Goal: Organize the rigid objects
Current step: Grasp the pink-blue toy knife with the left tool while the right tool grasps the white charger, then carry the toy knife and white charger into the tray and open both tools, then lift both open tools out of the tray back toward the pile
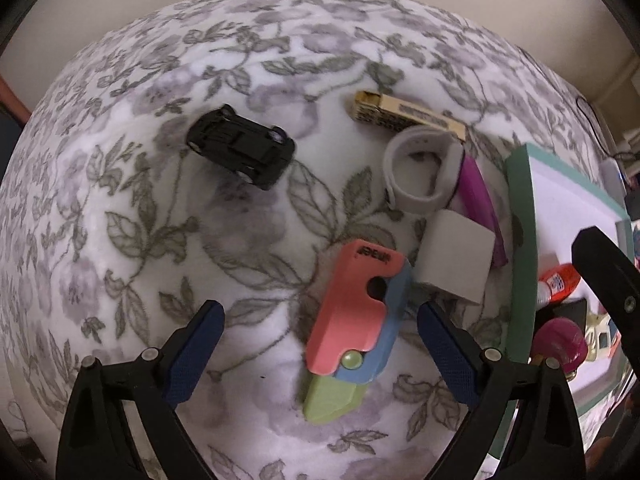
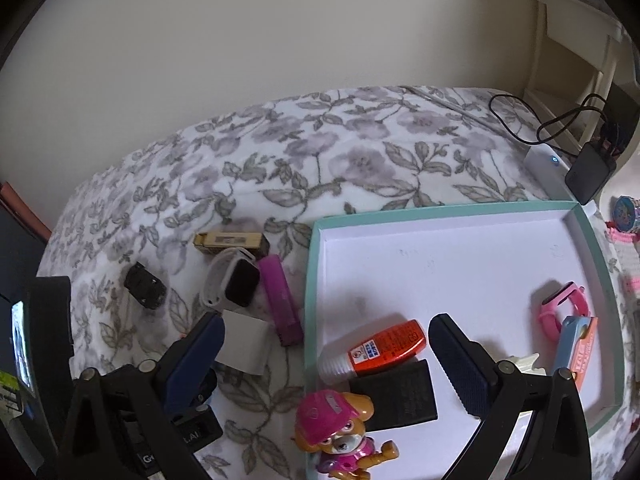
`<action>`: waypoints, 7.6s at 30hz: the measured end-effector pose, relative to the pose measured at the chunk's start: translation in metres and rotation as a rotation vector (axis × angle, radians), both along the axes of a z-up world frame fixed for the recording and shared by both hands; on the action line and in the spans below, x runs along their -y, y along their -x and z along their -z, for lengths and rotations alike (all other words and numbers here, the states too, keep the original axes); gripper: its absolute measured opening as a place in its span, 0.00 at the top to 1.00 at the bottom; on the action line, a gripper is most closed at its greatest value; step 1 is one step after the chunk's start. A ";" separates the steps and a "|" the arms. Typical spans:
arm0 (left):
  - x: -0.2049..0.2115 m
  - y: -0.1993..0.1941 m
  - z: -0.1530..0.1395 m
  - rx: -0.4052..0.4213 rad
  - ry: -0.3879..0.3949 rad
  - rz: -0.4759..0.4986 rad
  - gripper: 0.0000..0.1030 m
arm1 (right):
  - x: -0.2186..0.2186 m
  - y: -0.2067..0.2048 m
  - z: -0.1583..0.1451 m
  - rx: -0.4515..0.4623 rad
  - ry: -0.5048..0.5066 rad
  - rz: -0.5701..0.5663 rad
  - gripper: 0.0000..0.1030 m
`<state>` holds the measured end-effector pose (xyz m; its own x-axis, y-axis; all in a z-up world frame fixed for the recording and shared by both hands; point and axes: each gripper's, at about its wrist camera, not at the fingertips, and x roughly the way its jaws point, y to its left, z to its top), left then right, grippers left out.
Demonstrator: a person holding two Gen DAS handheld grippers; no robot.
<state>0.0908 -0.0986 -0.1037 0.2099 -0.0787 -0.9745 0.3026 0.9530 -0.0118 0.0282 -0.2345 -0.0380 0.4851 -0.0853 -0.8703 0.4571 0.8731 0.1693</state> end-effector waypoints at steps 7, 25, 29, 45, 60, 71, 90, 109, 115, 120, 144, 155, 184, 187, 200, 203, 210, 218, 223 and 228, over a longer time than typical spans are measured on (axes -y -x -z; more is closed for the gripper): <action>0.014 0.008 0.010 -0.032 -0.005 0.045 0.38 | 0.001 0.003 0.002 -0.001 0.002 0.004 0.00; -0.045 -0.017 0.002 -0.039 0.107 -0.157 0.55 | -0.025 -0.010 0.002 0.018 -0.024 -0.129 0.10; -0.068 -0.021 0.005 -0.038 0.125 -0.231 0.55 | -0.044 -0.017 0.006 0.009 -0.023 -0.203 0.18; -0.078 -0.024 0.006 -0.032 0.118 -0.226 0.54 | -0.077 -0.042 0.047 -0.125 0.030 -0.294 0.45; -0.069 -0.024 0.006 0.021 0.037 -0.167 0.55 | -0.078 -0.042 0.058 -0.143 0.024 -0.302 0.50; -0.071 -0.025 0.007 0.026 0.058 -0.177 0.57 | -0.079 -0.031 0.055 -0.152 -0.027 -0.298 0.53; -0.069 -0.023 -0.068 0.177 0.204 -0.142 0.57 | -0.059 -0.017 -0.003 0.007 -0.080 -0.236 0.54; -0.005 0.018 -0.090 0.233 0.186 0.042 0.57 | 0.025 0.017 -0.019 -0.008 -0.043 -0.030 0.54; 0.031 0.033 -0.092 0.225 0.225 0.105 0.57 | 0.073 0.039 -0.005 -0.050 -0.077 0.090 0.54; 0.061 0.044 -0.095 0.220 0.266 0.143 0.57 | 0.108 0.059 0.000 -0.061 -0.092 0.187 0.54; 0.144 0.065 -0.055 0.182 0.220 0.288 0.57 | 0.143 0.076 0.009 -0.069 -0.073 0.244 0.54; 0.149 0.071 -0.047 0.197 0.159 0.323 0.57 | 0.136 0.070 0.013 -0.092 -0.047 0.173 0.54; 0.105 0.045 -0.075 0.229 0.221 0.132 0.45 | 0.119 0.061 0.003 -0.050 0.005 0.075 0.53; 0.098 0.040 -0.075 0.233 0.203 0.090 0.45 | 0.117 0.060 0.003 -0.053 0.021 0.067 0.53; 0.069 0.026 -0.068 0.239 0.127 -0.067 0.21 | 0.098 0.052 0.007 -0.076 0.110 0.012 0.29; 0.066 0.025 -0.067 0.256 0.100 -0.085 0.19 | 0.095 0.051 0.010 -0.082 0.111 0.001 0.22; 0.054 0.020 -0.066 0.276 0.072 -0.138 0.04 | 0.089 0.050 0.009 -0.063 0.138 -0.019 0.00; 0.038 0.016 -0.068 0.284 0.086 -0.189 0.04 | 0.090 0.051 0.003 -0.008 0.141 -0.012 0.00; 0.020 0.009 -0.073 0.297 0.101 -0.240 0.04 | 0.079 0.049 -0.005 0.060 0.154 -0.053 0.00; -0.003 0.002 -0.082 0.320 0.114 -0.297 0.04 | 0.070 0.043 -0.006 0.088 0.070 -0.078 0.00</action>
<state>0.0891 -0.0958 -0.0219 0.5294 -0.0726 -0.8453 0.0213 0.9972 -0.0724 -0.0145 -0.3040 -0.0320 0.5667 -0.1037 -0.8173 0.3739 0.9164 0.1430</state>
